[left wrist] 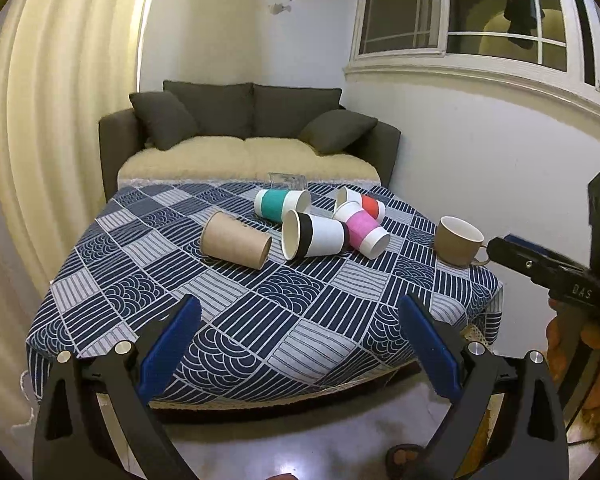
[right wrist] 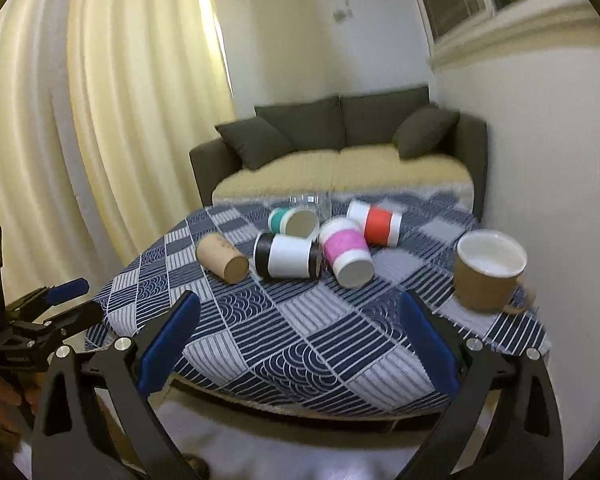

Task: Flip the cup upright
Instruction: 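Reach the right gripper to the pink-banded cup and close on its rim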

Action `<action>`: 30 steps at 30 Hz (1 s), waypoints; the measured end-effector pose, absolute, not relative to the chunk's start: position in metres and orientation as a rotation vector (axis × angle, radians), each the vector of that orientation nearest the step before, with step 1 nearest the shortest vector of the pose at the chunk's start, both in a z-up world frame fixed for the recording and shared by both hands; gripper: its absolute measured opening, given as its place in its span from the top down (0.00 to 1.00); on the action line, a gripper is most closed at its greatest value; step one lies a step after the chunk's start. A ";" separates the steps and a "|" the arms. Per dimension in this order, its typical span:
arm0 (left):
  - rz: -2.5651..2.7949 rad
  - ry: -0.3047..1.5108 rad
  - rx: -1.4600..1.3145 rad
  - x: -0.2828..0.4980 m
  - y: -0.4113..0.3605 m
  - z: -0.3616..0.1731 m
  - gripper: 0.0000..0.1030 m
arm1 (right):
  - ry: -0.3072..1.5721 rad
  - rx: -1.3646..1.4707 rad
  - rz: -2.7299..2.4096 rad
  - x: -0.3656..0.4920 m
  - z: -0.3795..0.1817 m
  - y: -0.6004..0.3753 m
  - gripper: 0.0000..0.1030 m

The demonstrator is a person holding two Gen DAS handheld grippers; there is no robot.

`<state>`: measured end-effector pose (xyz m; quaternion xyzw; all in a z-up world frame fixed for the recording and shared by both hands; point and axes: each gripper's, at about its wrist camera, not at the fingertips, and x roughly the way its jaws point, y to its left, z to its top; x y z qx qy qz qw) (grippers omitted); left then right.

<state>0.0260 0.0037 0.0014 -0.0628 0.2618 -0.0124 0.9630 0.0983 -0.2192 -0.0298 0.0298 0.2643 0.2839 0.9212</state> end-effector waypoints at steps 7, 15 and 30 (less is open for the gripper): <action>-0.054 0.581 -0.133 0.067 0.015 0.005 0.06 | 0.612 -0.034 0.624 0.148 -0.023 -0.198 0.05; -0.095 0.640 -0.161 0.123 0.020 -0.002 0.06 | 0.841 -0.244 0.721 0.237 -0.034 -0.147 0.07; -0.141 0.726 -0.200 0.159 0.018 -0.042 0.06 | 1.307 -0.303 0.589 0.363 -0.083 -0.111 0.35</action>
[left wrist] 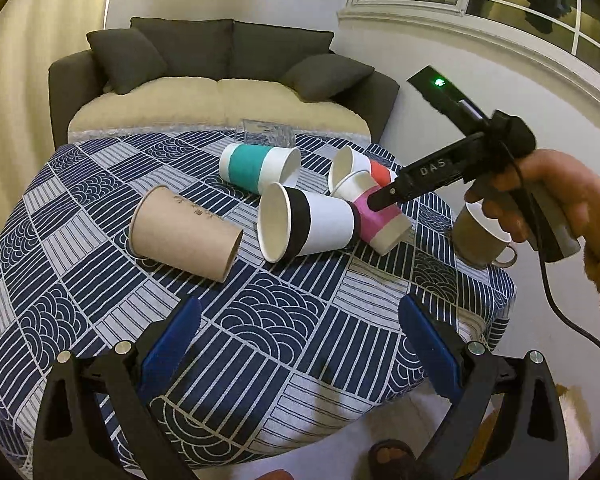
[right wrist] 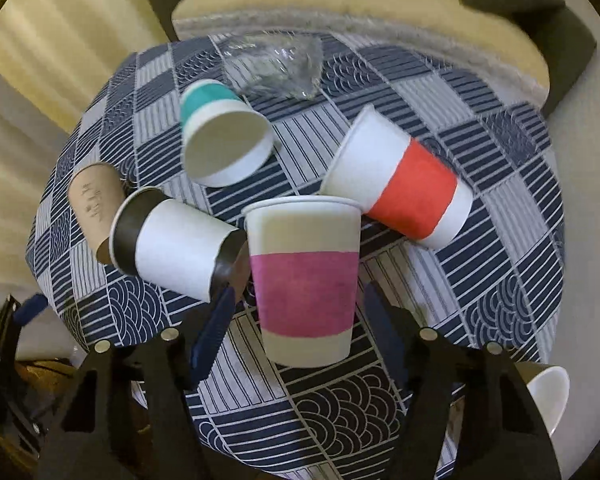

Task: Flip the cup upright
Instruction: 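Reach the right gripper to the pink-banded cup and close on its rim, then lift the pink-banded cup with the right gripper and rotate it upright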

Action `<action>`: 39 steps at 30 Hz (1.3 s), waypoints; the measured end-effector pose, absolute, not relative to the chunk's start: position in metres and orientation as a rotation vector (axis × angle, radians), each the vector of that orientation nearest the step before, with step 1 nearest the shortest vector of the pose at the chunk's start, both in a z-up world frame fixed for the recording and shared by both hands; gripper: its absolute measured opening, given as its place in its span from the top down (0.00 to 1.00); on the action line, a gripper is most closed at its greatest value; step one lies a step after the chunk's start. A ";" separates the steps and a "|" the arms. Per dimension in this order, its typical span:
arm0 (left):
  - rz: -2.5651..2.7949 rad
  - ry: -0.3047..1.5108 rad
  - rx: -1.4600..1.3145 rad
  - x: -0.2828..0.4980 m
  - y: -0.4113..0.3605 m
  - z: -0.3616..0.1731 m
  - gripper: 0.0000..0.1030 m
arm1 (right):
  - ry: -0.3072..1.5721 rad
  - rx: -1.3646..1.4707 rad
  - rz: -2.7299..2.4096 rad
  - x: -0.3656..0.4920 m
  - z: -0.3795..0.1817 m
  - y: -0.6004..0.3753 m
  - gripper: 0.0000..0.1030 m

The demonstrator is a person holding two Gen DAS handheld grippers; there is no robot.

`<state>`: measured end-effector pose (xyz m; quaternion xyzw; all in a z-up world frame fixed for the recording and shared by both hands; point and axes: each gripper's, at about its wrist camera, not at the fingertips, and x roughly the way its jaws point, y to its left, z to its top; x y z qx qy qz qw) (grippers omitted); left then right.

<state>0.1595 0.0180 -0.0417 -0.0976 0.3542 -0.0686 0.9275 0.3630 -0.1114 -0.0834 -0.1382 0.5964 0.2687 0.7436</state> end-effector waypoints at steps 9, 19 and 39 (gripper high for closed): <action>-0.143 0.726 -0.219 0.166 0.024 -0.045 0.06 | 1.387 -0.348 0.555 0.376 -0.104 -0.096 0.35; -0.140 0.719 -0.226 0.162 0.028 -0.046 0.06 | 1.401 -0.278 0.542 0.370 -0.096 -0.115 0.39; -0.078 0.681 -0.256 0.124 0.038 -0.038 0.06 | 1.372 0.074 0.702 0.264 -0.055 -0.129 0.39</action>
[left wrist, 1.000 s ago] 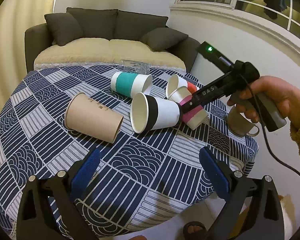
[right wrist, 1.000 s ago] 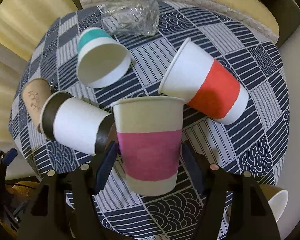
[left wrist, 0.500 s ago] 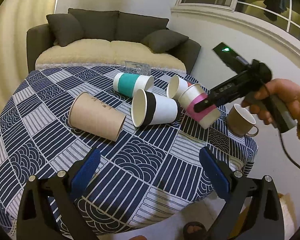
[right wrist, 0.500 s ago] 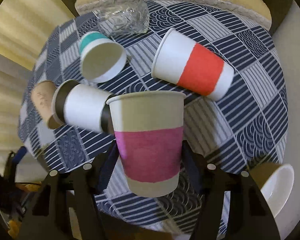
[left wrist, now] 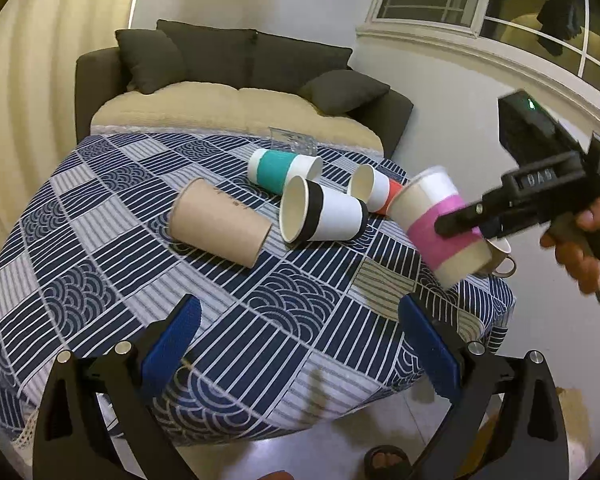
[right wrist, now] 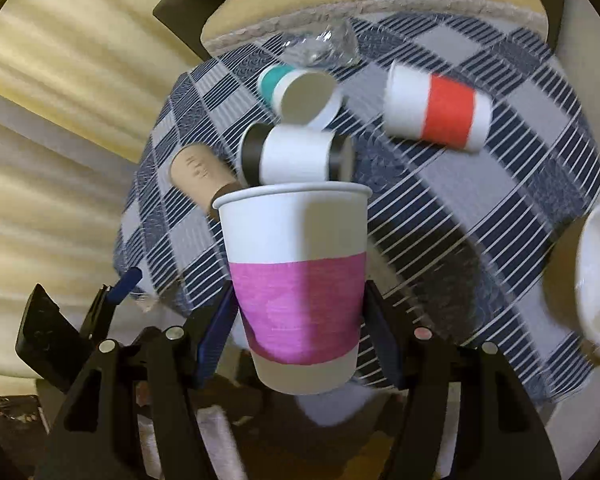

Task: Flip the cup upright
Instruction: 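Lift the pink-banded cup with the right gripper and rotate it upright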

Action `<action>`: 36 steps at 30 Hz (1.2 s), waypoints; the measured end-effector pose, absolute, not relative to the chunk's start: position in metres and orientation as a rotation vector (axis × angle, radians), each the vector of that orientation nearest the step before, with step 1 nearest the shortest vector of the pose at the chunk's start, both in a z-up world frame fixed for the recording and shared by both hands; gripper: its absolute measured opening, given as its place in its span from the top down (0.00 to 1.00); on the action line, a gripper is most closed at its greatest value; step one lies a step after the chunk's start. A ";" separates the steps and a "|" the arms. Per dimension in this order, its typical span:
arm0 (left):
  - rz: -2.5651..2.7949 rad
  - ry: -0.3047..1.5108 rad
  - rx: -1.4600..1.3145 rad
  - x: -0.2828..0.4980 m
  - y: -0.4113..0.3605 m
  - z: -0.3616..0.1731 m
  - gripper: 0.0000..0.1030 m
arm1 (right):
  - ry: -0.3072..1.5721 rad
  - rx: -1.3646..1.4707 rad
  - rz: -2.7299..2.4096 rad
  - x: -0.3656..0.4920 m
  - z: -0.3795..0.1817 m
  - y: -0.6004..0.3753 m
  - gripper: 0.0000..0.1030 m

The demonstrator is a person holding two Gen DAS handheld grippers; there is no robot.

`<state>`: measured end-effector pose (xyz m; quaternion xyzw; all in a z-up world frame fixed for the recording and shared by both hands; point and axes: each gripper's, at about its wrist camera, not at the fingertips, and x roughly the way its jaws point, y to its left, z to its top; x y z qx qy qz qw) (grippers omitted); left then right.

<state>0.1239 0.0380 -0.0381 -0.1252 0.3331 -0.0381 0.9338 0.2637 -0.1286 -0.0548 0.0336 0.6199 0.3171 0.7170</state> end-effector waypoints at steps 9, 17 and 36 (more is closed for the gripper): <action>-0.036 0.670 -0.290 0.096 0.056 -0.033 0.06 | 1.439 0.288 0.653 0.244 -0.105 -0.108 0.39; -0.021 0.659 -0.297 0.083 0.065 -0.029 0.06 | 1.468 0.255 0.630 0.242 -0.126 -0.086 0.39; -0.062 0.701 -0.314 0.098 0.053 -0.036 0.06 | 1.360 0.260 0.661 0.231 -0.076 -0.113 0.31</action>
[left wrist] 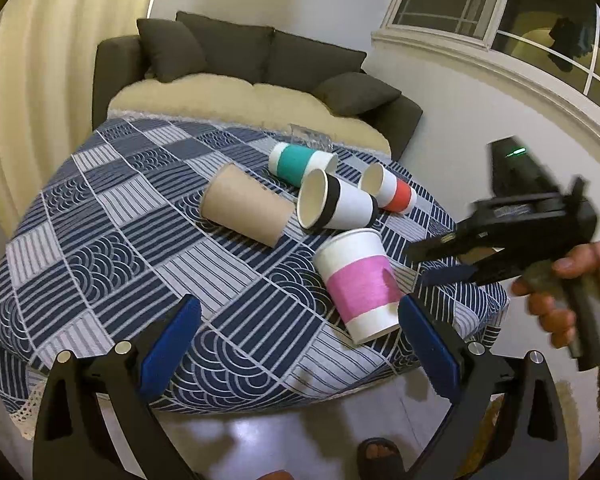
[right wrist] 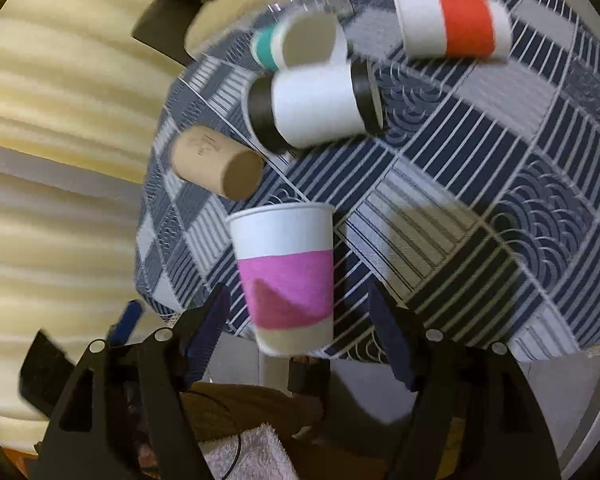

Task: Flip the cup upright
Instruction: 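Lift the pink-banded cup with the right gripper and rotate it upright, then grasp the upright pink-banded cup with the left gripper while the right gripper releases it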

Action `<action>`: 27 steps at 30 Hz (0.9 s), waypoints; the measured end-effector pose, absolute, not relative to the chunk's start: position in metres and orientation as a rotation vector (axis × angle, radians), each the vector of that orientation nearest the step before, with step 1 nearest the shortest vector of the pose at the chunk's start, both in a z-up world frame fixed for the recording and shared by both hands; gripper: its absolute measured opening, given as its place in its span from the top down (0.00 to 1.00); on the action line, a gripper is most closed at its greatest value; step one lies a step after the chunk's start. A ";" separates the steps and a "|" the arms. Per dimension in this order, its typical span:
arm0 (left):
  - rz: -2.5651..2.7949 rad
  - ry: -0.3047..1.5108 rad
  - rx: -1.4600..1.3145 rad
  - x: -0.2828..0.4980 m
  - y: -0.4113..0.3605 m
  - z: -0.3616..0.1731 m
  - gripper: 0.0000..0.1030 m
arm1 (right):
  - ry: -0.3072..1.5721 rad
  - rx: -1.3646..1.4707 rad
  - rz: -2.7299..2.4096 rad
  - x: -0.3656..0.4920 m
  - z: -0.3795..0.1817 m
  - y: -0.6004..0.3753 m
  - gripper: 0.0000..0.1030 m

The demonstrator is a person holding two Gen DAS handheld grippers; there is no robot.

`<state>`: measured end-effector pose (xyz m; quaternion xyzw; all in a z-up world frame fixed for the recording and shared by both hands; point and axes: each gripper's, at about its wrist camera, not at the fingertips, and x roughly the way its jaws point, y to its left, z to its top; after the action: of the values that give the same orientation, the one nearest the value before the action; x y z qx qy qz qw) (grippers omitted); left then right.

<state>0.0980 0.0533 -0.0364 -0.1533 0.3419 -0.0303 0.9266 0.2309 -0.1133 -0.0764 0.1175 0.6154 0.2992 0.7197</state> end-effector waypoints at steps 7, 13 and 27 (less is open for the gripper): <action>-0.103 0.796 -0.411 0.117 0.043 -0.037 0.06 | 1.173 0.279 0.715 0.186 -0.044 -0.165 0.30; -0.080 0.946 -0.474 0.145 0.026 -0.035 0.06 | 1.102 0.299 0.744 0.142 -0.057 -0.193 0.30; 0.093 1.207 -0.344 0.215 -0.024 -0.050 0.06 | 0.904 0.143 0.733 0.086 -0.079 -0.190 0.29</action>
<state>0.2148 -0.0244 -0.0498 -0.1608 0.5644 0.0437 0.8085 0.0857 -0.1901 -0.0787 0.0677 0.4264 0.3460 0.8330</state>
